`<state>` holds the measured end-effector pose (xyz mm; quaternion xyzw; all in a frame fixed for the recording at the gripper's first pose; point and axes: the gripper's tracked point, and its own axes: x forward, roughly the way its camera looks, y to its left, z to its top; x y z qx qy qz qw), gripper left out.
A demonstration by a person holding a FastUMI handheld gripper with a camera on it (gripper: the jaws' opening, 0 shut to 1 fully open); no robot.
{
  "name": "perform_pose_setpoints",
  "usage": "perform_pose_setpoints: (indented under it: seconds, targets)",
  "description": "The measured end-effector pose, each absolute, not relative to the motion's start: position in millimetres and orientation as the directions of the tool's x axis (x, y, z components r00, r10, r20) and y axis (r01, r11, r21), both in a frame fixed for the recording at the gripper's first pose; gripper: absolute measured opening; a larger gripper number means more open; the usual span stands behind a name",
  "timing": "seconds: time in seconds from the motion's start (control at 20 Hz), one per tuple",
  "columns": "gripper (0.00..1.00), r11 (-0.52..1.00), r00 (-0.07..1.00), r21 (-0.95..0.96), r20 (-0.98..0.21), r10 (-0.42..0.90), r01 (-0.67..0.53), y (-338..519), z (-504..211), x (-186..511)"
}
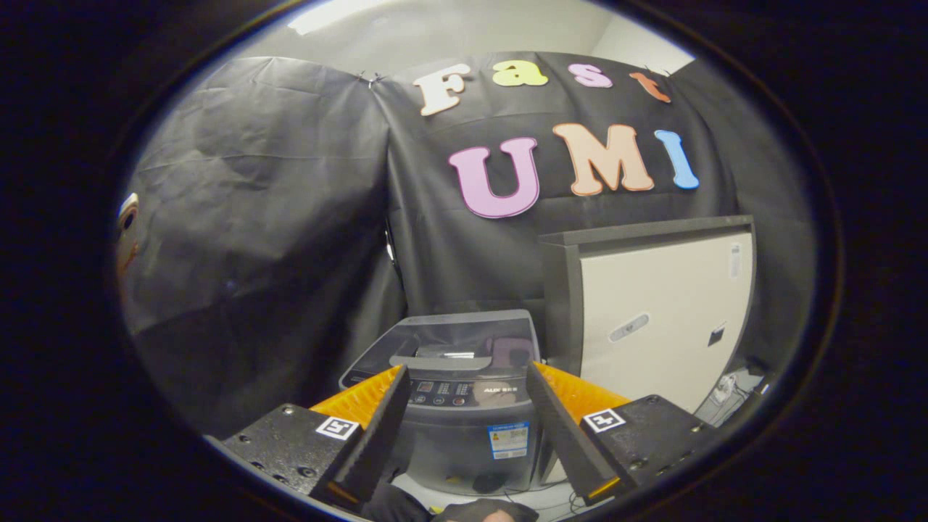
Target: Put the clothes into the washing machine and then close the washing machine lid.
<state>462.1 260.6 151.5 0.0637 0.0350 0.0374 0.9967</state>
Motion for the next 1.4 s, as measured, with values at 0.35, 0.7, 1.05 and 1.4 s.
perform_pose_setpoints:
  seconds: [0.35, 0.7, 1.05, 1.4]
  targets:
    - [0.97, 0.998, 1.0, 0.053, -0.005, 0.018, -0.017, 242.1, 132.5, 411.7]
    - [0.97, 0.999, 0.998, 0.002, 0.046, -0.047, 0.046, 228.6, 101.6, 367.2]
    - [0.98, 0.999, 0.999, -0.014, 0.005, -0.033, 0.033, 235.9, 73.9, 354.1]
    - [0.98, 0.999, 0.999, -0.024, 0.023, -0.032, 0.032, 235.9, 85.2, 342.9]
